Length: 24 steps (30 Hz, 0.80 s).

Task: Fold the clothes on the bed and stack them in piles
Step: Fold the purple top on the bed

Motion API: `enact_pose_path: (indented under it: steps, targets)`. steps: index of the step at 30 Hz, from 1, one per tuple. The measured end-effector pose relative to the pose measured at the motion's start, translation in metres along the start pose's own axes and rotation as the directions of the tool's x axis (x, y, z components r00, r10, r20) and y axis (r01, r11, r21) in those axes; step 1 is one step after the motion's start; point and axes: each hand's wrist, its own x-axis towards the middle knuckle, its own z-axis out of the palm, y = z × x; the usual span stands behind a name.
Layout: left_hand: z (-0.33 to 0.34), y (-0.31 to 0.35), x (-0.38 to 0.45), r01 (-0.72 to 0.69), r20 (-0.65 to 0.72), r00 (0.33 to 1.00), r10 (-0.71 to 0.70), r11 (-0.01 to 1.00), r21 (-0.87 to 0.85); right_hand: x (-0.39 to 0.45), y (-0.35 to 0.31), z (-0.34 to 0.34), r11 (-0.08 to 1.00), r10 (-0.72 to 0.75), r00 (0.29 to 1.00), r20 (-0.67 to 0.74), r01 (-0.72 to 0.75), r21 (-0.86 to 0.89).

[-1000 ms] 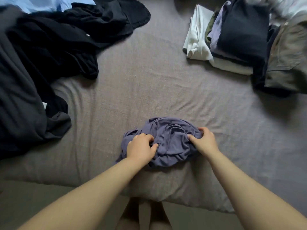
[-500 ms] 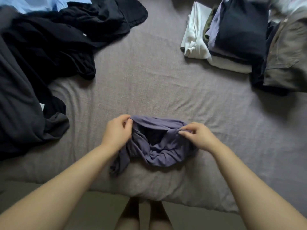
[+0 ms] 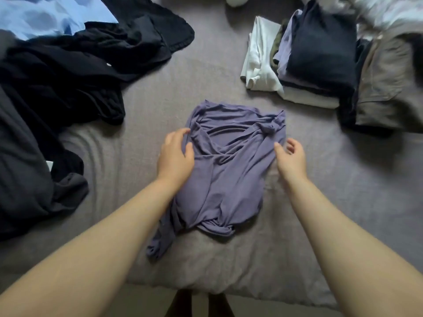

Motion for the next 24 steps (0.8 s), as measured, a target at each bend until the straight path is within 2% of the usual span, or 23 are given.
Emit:
enact_pose_path:
  steps: [2,3,5,7,8,10,12,14,15,18,20,22,23,24]
  targets:
    - [0.009,-0.015,-0.044,-0.225,0.038,0.974,0.225,0.917,0.329,-0.039,0.033,0.005,0.956,-0.185,0.983,0.012,0.183,-0.23]
    - [0.01,-0.023,-0.067,-0.263,0.087,0.965,0.249,0.877,0.402,-0.06,0.049,0.006,0.93,-0.229,0.973,0.034,0.229,-0.287]
    - [0.013,-0.043,-0.109,-0.236,0.177,0.969,0.17,0.844,0.482,-0.094,0.074,0.005,0.931,-0.169,0.983,0.069,0.182,-0.317]
    - [0.013,-0.062,-0.137,-0.068,0.192,0.98,-0.043,0.84,0.539,-0.112,0.092,0.003,0.952,-0.025,0.994,0.109,0.058,-0.302]
    - [0.012,-0.07,-0.144,0.045,0.17,0.972,-0.161,0.843,0.536,-0.115,0.097,0.003,0.957,0.03,0.988,0.151,0.015,-0.288]
    - [0.006,-0.079,-0.144,0.19,0.141,0.949,-0.282,0.867,0.46,-0.11,0.097,0.004,0.964,0.105,0.959,0.265,-0.033,-0.265]
    - [-0.001,-0.078,-0.13,0.252,0.135,0.944,-0.3,0.923,0.292,-0.1,0.089,0.005,0.971,0.159,0.923,0.349,-0.082,-0.225]
    - [-0.011,-0.068,-0.106,0.329,0.097,0.937,-0.335,0.941,0.074,-0.085,0.073,0.001,0.977,0.198,0.916,0.35,-0.157,-0.143]
    - [-0.017,-0.061,-0.091,0.389,0.068,0.92,-0.387,0.921,-0.021,-0.076,0.063,-0.004,0.978,0.211,0.917,0.338,-0.195,-0.08]
    - [-0.041,-0.064,-0.045,0.578,-0.068,0.797,-0.6,0.792,-0.198,-0.051,0.027,-0.021,0.93,0.281,0.919,0.278,-0.332,0.157]
    - [-0.054,-0.075,-0.025,0.644,-0.165,0.719,-0.675,0.737,-0.207,-0.038,0.01,-0.03,0.868,0.332,0.916,0.227,-0.39,0.307]
    - [-0.059,-0.078,-0.02,0.71,-0.239,0.658,-0.714,0.694,-0.117,-0.033,0.003,-0.032,0.833,0.351,0.919,0.18,-0.394,0.388]
    - [-0.059,-0.075,-0.022,0.723,-0.3,0.654,-0.694,0.691,-0.023,-0.032,0.002,-0.029,0.815,0.346,0.923,0.168,-0.384,0.435]
    - [-0.058,-0.071,-0.027,0.672,-0.375,0.706,-0.601,0.735,0.087,-0.034,0.003,-0.026,0.815,0.319,0.936,0.15,-0.351,0.46]
